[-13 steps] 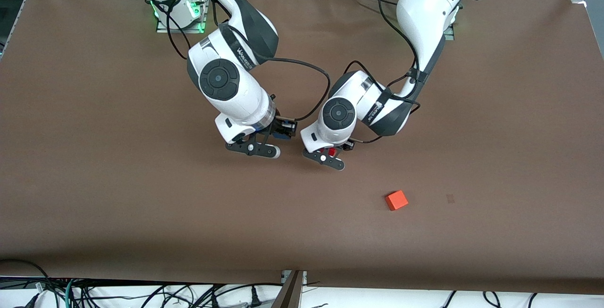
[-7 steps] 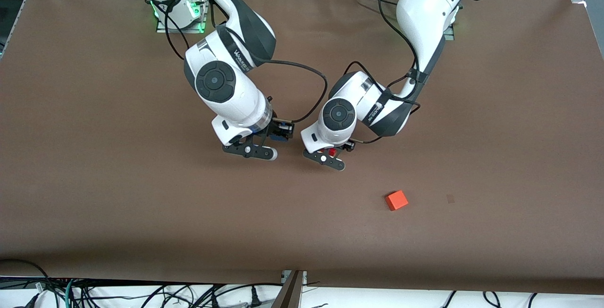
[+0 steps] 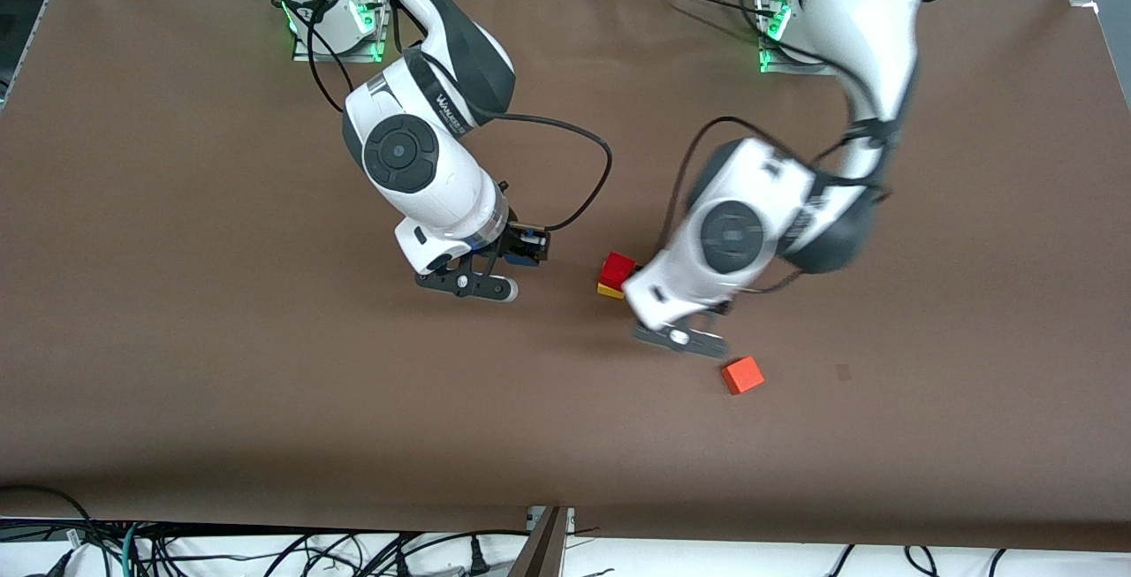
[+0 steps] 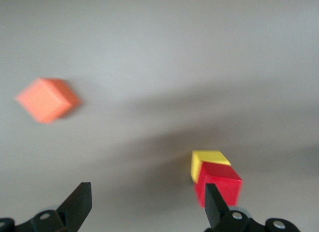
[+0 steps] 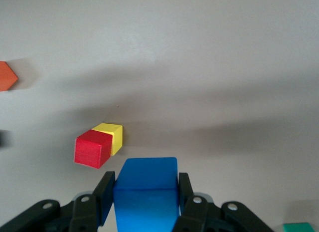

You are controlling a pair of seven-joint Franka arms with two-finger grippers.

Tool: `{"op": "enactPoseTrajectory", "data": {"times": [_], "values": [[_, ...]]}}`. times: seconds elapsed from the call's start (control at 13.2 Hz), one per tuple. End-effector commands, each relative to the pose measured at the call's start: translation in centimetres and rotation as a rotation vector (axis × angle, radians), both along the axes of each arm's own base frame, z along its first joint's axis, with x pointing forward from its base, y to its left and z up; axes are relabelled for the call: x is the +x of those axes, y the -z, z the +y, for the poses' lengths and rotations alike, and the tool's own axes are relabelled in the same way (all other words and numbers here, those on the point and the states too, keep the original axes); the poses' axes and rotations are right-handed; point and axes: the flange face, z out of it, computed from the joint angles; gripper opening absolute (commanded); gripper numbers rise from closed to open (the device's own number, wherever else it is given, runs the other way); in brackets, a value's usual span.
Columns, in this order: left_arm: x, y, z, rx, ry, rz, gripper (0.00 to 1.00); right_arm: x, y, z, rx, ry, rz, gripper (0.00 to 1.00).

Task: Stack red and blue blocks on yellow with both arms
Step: 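Open the left gripper and withdraw it while the right gripper moves over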

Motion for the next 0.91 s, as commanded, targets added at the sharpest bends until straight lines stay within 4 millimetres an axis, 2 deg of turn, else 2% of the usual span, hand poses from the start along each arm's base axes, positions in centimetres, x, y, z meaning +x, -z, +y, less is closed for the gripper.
{"op": "enactPoseTrajectory", "data": {"times": [0.0, 0.15, 0.23, 0.38, 0.45, 0.61, 0.83], "values": [[1.9, -8.5, 9.5, -0.003, -0.111, -0.085, 1.00, -0.6, -0.4, 2.3, 0.044, 0.029, -0.025, 0.41], [2.7, -13.8, 18.0, -0.013, -0.225, -0.155, 1.00, -1.3, 0.3, 4.6, 0.074, 0.049, -0.057, 0.41], [2.5, -15.9, 21.6, -0.023, -0.272, -0.175, 1.00, -1.4, 1.0, 5.7, 0.097, 0.059, -0.085, 0.41], [1.3, -18.0, 26.7, 0.000, -0.339, -0.135, 1.00, -1.7, 2.9, 8.1, 0.153, 0.089, -0.145, 0.42], [1.0, -18.1, 28.4, 0.014, -0.362, -0.115, 1.00, -2.1, 4.1, 9.5, 0.178, 0.109, -0.168, 0.42], [0.4, -17.4, 29.5, 0.045, -0.376, -0.056, 1.00, -2.9, 6.0, 11.3, 0.207, 0.135, -0.191, 0.43], [-0.1, -17.6, 30.5, 0.052, -0.388, -0.023, 1.00, -3.2, 7.5, 11.9, 0.197, 0.128, -0.189, 0.43]]}}
